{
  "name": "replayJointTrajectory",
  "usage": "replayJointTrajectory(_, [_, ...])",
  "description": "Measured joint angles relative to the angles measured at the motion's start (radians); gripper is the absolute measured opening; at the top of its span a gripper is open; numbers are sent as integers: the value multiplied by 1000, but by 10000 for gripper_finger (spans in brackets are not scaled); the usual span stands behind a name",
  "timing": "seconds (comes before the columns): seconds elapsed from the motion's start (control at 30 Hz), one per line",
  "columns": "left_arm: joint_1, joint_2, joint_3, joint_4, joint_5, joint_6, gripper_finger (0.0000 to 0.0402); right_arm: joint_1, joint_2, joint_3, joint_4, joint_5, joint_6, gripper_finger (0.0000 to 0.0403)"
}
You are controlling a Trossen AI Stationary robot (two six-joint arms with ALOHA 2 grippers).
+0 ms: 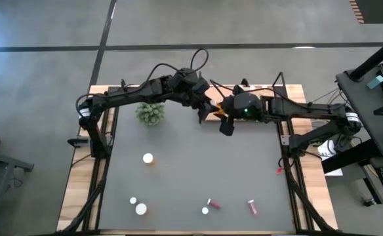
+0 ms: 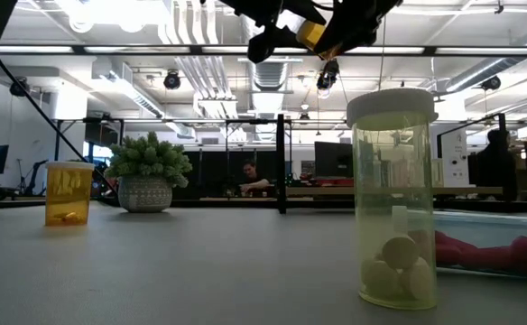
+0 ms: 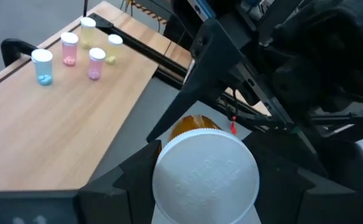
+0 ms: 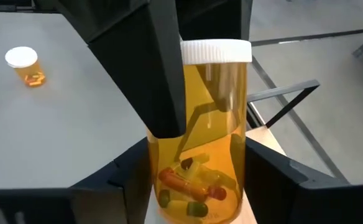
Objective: Pick and place medicine bottles onto shelf by color
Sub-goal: Put the top left orange pill bottle on the shelf
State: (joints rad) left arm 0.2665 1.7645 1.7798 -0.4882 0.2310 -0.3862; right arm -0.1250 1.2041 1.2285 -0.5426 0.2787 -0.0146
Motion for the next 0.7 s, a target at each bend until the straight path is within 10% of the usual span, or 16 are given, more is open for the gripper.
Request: replayJointTrajectory(0.7, [0,0,-1,60,23,1,235,-5,-13,1,-13,6,5,177])
